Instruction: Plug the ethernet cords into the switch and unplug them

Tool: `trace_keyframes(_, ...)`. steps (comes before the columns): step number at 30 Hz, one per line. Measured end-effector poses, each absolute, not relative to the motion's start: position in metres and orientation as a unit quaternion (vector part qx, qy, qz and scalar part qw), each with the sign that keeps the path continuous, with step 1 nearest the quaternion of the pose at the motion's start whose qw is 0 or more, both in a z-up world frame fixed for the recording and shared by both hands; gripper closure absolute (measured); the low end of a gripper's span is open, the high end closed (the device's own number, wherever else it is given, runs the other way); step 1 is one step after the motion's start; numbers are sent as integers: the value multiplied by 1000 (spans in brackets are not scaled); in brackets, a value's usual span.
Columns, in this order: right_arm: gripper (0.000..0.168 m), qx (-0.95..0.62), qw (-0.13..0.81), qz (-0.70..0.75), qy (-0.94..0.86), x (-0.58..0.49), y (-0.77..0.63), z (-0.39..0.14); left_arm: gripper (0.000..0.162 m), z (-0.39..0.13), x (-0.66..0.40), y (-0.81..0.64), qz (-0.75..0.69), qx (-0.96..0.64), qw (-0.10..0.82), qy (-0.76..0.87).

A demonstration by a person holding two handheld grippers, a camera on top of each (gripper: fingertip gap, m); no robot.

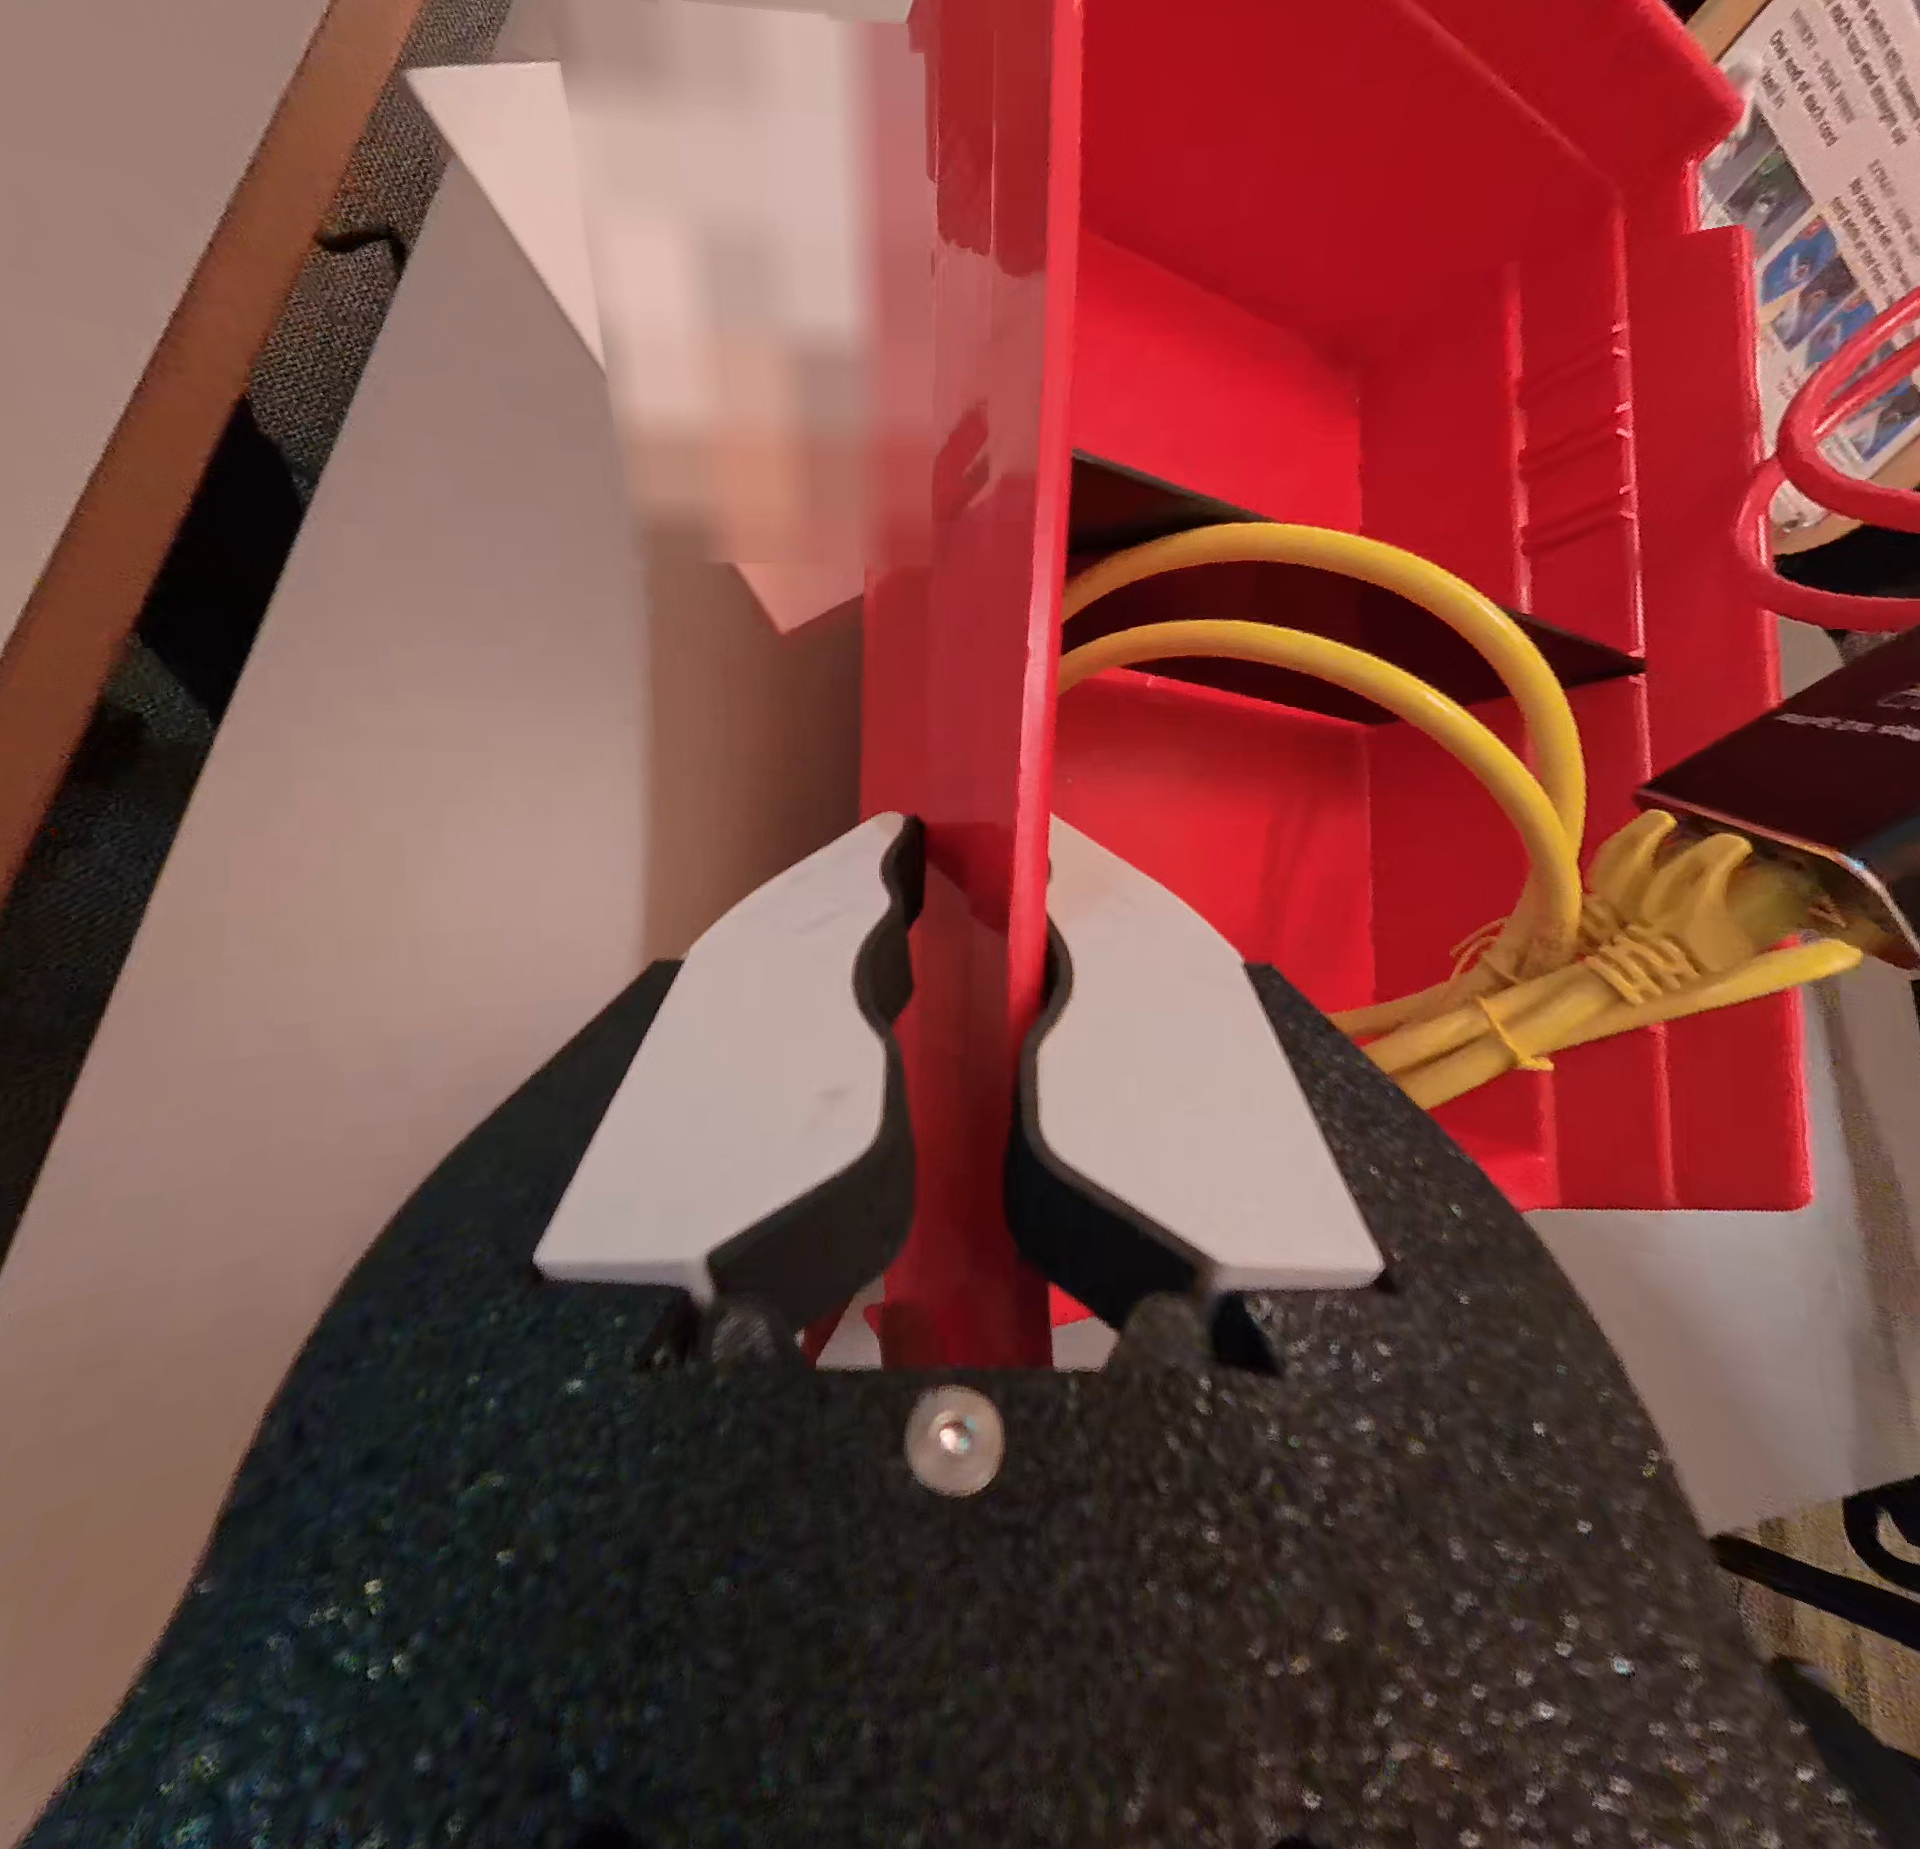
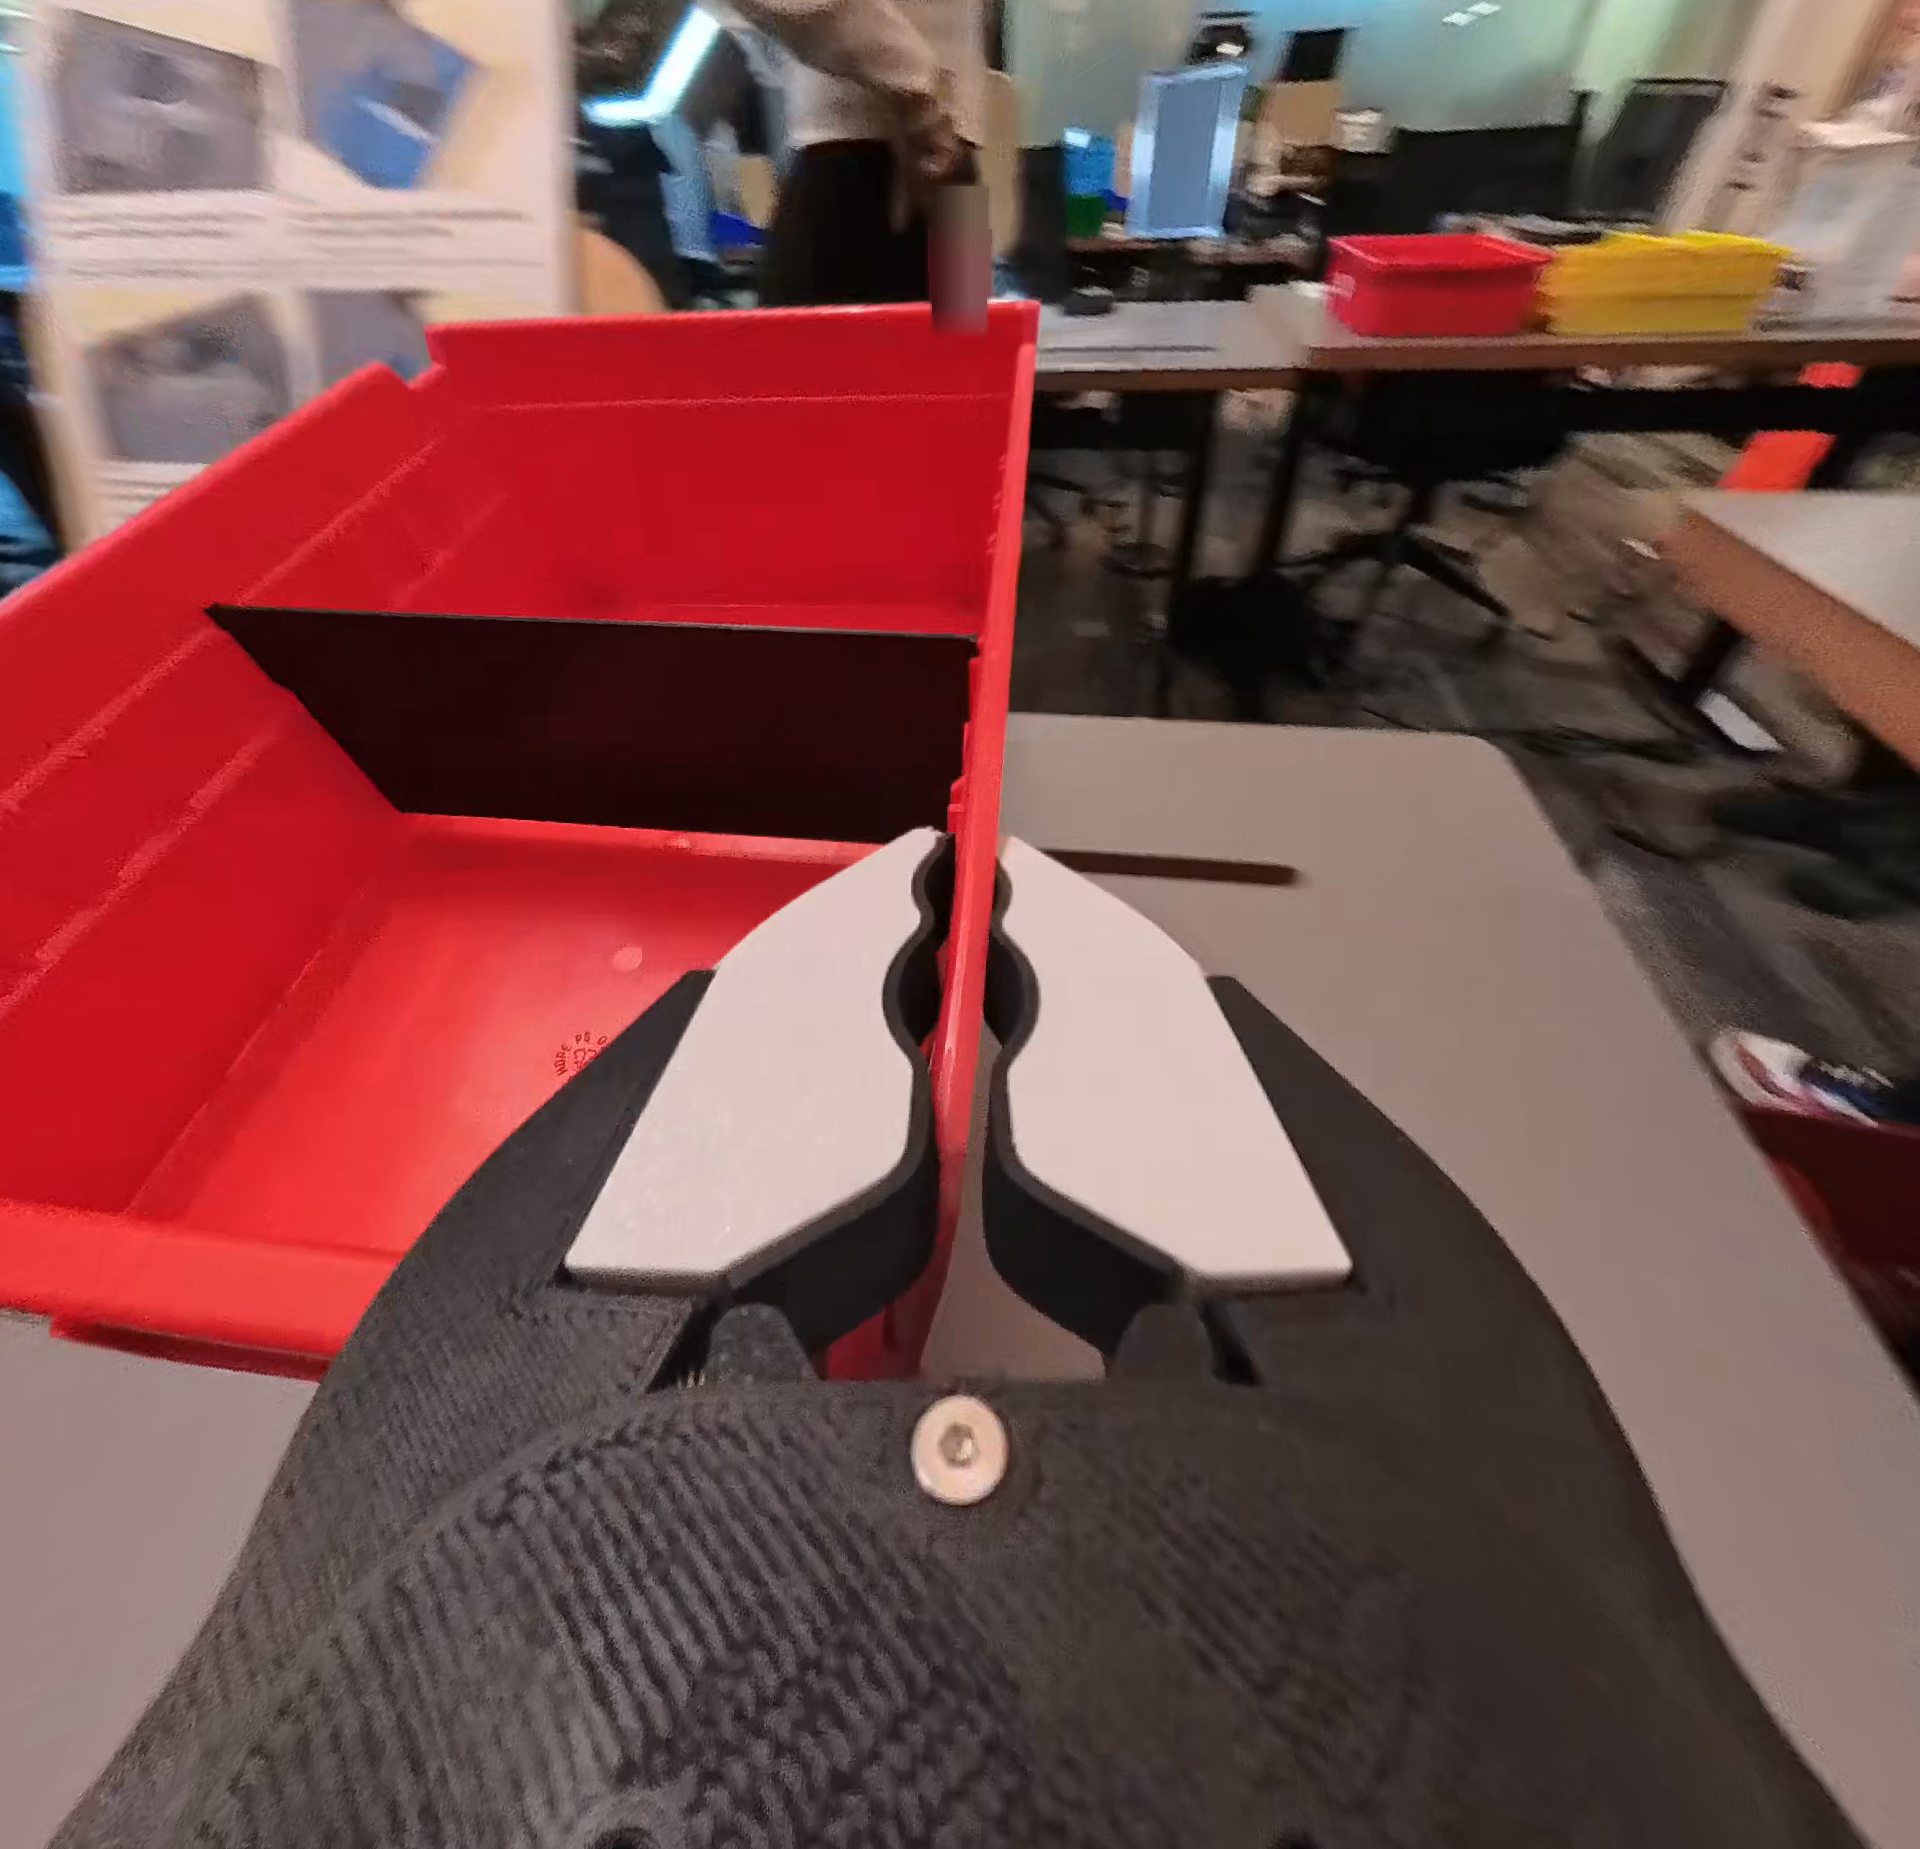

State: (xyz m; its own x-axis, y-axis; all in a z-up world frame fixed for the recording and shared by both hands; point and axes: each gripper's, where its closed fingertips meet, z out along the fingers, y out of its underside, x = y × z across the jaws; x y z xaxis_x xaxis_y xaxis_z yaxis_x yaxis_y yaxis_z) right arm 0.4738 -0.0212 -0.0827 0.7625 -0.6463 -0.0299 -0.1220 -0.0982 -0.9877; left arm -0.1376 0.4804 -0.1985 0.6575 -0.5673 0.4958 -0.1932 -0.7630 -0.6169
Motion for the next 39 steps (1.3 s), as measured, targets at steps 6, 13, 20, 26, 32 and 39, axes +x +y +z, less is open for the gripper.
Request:
trace_keyframes(6,165,-688,580,-235,367,544,-99,-120,146,-203,-91,513,-332,-876,265,227)
trace_keyframes(13,165,-689,559,-208,412,593,-113,-165,145,-206,-42,553,-320,-880,268,229)
trace_keyframes(20,165,-697,553,-195,413,626,-95,-183,145,-221,1,572,-335,-882,245,223)
trace_keyframes(26,164,-714,535,-167,419,644,-79,-211,144,-240,25,577,-323,-888,238,224)
trace_keyframes(32,160,-699,567,-157,407,650,-72,-215,136,-239,35,574,-348,-879,233,228)
trace_keyframes(39,82,-671,573,-236,408,646,-96,-183,110,-204,20,598,-301,-844,346,280)
